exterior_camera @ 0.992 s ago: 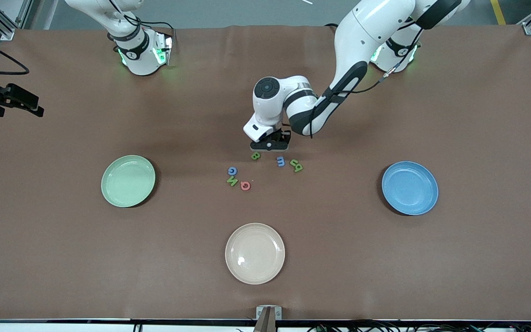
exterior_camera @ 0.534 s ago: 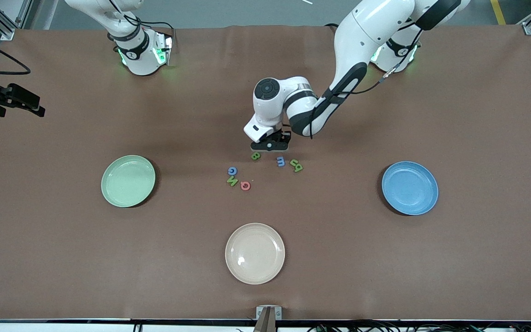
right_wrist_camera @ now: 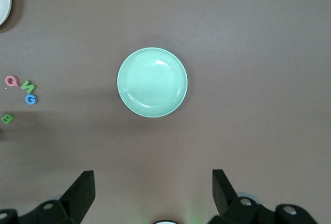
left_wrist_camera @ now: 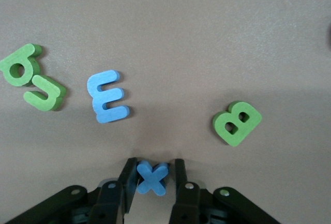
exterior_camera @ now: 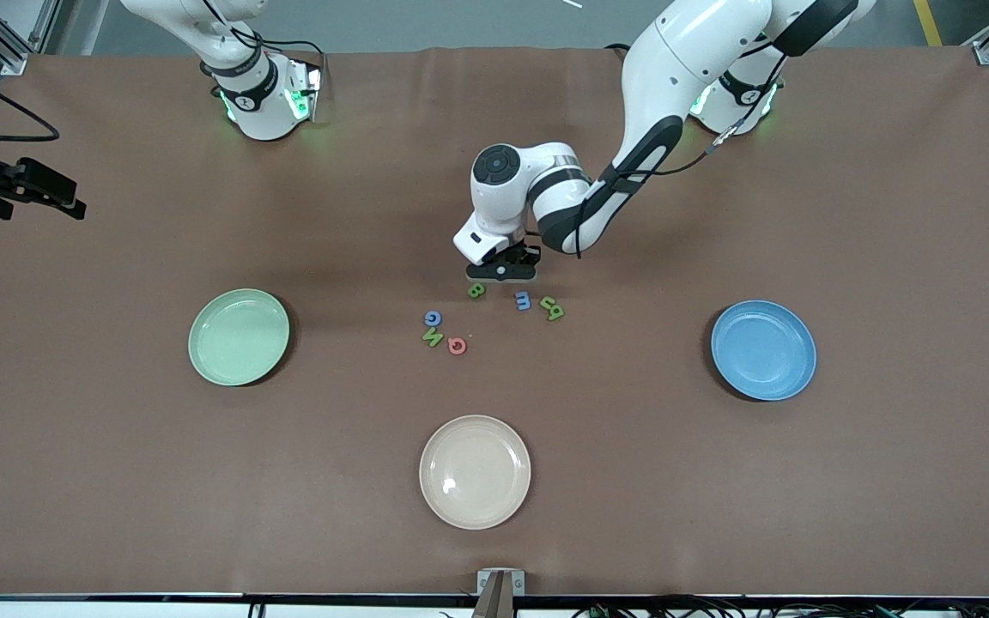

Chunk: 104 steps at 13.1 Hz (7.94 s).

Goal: Sort upper and lower case letters into plates
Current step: 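Lift the blue x with the left gripper while the right gripper moves out, then drop the x into the blue plate while the right gripper reaches letters, then grasp the green N with the right gripper while the left gripper returns, then drop the N into the green plate while the left gripper grasps blue E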

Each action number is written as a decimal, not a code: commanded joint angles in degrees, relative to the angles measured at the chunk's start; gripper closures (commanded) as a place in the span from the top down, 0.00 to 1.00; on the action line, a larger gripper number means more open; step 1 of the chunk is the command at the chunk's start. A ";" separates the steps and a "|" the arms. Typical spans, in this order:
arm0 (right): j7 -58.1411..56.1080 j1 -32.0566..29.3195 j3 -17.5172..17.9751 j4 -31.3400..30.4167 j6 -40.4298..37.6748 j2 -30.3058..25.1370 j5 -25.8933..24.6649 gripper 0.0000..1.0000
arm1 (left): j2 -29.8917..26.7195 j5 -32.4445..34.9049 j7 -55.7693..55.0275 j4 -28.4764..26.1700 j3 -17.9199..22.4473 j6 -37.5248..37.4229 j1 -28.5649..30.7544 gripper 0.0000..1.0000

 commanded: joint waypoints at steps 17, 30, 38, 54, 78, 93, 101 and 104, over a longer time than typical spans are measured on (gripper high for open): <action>-0.49 -0.27 0.48 1.96 0.54 2.92 0.26 1.00 | -4.74 1.88 -0.02 0.51 -0.33 -7.01 1.17 0.07; 29.80 12.02 0.66 3.90 21.98 27.45 2.27 1.00 | -8.18 9.51 14.47 -16.25 -41.52 -17.21 56.32 0.08; 53.63 21.69 0.66 2.14 31.73 32.28 2.27 1.00 | -8.18 15.74 29.68 -24.18 -47.88 -17.29 80.43 0.08; 74.83 34.53 0.40 -5.86 55.56 41.16 2.01 1.00 | -4.15 25.79 46.56 -27.35 -35.40 -1.30 90.55 0.09; 76.41 38.57 -0.04 -11.66 61.89 41.96 1.13 0.79 | -4.40 17.19 30.68 -23.66 -50.69 -13.25 84.60 1.00; 42.20 21.91 0.04 -17.69 42.82 27.05 1.04 0.00 | -0.46 -0.22 -3.54 4.89 -22.48 -18.70 27.98 0.98; 13.76 5.53 0.13 -37.74 53.76 15.94 1.04 0.00 | 1.84 -0.75 -9.86 7.19 -16.25 -15.73 20.35 0.95; 10.24 3.42 0.13 -41.45 63.37 17.87 1.13 0.00 | 3.07 -0.49 -15.65 7.10 -10.28 -11.85 12.88 0.95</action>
